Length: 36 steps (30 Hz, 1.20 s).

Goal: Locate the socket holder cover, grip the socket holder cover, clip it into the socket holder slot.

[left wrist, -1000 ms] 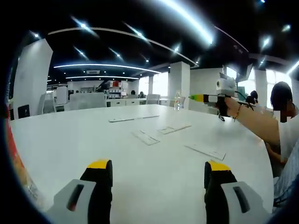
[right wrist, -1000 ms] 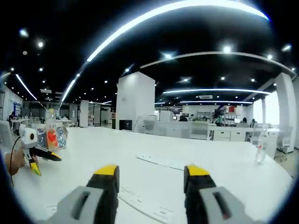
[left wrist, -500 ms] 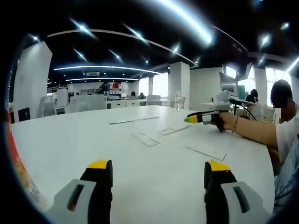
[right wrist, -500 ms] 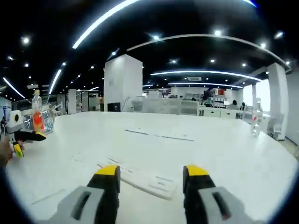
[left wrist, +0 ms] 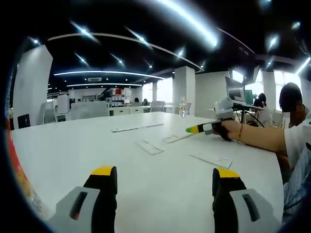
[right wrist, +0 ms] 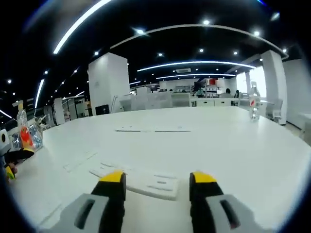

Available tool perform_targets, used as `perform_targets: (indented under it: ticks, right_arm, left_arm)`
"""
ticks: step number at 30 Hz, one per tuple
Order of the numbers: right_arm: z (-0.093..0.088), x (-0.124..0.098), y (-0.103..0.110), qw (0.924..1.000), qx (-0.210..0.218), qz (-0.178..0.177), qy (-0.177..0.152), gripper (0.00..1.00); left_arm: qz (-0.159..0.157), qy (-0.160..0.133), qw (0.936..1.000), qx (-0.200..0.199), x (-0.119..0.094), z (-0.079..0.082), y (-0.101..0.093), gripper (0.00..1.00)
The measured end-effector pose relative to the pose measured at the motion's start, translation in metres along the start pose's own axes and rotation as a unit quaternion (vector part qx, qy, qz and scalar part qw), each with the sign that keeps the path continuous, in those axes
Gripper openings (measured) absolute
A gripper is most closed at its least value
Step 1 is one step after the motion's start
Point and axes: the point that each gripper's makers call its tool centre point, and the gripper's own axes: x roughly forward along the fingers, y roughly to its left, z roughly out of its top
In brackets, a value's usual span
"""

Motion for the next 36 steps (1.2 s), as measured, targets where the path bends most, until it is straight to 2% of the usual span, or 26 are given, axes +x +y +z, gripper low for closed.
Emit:
perform_targets:
  ticks: [4,7,9,11,13,31,35,36]
  right_arm:
    - [-0.002,0.002,0.004,0.9998,-0.01,-0.014,0.008,0.54]
    - [-0.004,0.005,0.009,0.9985,-0.044,-0.027,0.019,0.54]
    - [-0.005,0.006,0.012,0.9985,-0.046,-0.024,0.02,0.54]
    - [-0.011,0.006,0.017,0.9974,-0.059,-0.018,0.036,0.54]
    - [-0.006,0.004,0.017,0.9977,-0.059,-0.023,0.026,0.54]
    - [-0.008,0.001,0.014,0.9983,-0.047,-0.027,0.023,0.53]
    - [-0.013,0.002,0.012,0.9994,-0.003,-0.02,0.028,0.52]
    - [-0.012,0.002,0.012,0.9994,-0.007,-0.02,0.027,0.53]
  left_arm:
    - [-0.001,0.002,1.0,-0.001,0.001,-0.001,0.0,0.8]
    - [-0.001,0.001,1.0,-0.001,0.0,-0.001,-0.001,0.8]
    - [-0.002,0.0,1.0,0.0,0.0,0.0,-0.001,0.8]
    - [-0.002,-0.001,1.0,0.0,0.0,0.0,-0.001,0.8]
    - [-0.003,0.0,1.0,-0.001,0.0,0.0,-0.002,0.8]
    - [-0.005,0.002,1.0,0.003,-0.001,-0.001,-0.004,0.8]
    - [-0.005,0.002,1.0,0.003,-0.001,-0.001,-0.004,0.8]
    - [-0.005,0.002,1.0,0.003,-0.001,-0.001,-0.004,0.8]
